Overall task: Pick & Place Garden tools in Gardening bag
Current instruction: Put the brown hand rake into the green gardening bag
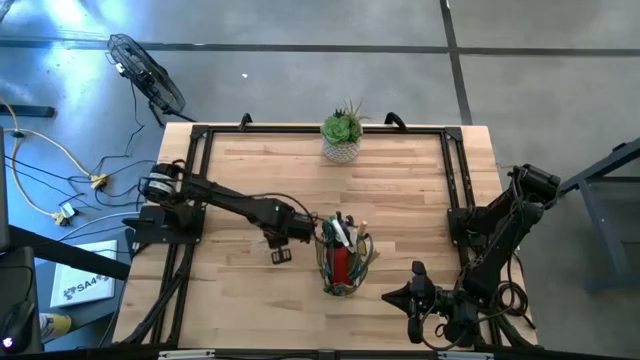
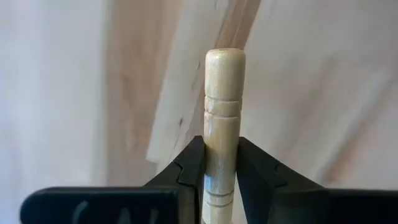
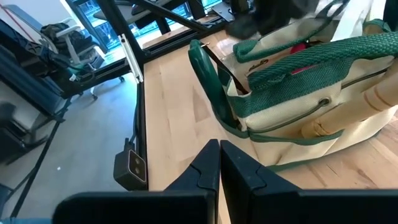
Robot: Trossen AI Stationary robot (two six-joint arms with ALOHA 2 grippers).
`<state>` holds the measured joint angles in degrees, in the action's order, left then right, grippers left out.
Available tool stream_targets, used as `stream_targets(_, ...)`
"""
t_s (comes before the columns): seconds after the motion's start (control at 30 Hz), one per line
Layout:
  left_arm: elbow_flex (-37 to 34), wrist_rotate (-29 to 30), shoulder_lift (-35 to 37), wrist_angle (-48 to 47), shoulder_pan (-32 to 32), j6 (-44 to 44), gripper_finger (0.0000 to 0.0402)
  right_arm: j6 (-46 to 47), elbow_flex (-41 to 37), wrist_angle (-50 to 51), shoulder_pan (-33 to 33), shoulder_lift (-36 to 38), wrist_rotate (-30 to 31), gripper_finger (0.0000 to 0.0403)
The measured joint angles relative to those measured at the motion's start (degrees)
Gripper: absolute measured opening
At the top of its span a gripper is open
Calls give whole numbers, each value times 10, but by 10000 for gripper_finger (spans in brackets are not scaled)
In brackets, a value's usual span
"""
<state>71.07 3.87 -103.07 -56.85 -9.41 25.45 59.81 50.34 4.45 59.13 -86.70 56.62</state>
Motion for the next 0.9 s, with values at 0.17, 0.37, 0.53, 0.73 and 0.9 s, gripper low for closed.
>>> stream_targets(0.17,110,38,25,-158,-36,38,59,-10,0,-1,5,0,0,3)
stream_targets(0.37,267,96,48,-239,-121,119,59,-43,0,-7,20,0,3,3)
stream_targets(0.53,325,239,73,-105,-233,89,59,-73,0,-7,36,0,4,3)
stream_targets(0.73,287,482,76,49,-330,60,59,-107,0,-6,56,0,19,3)
stream_targets(0.9,178,561,75,208,-341,60,59,-116,0,-8,83,0,52,3)
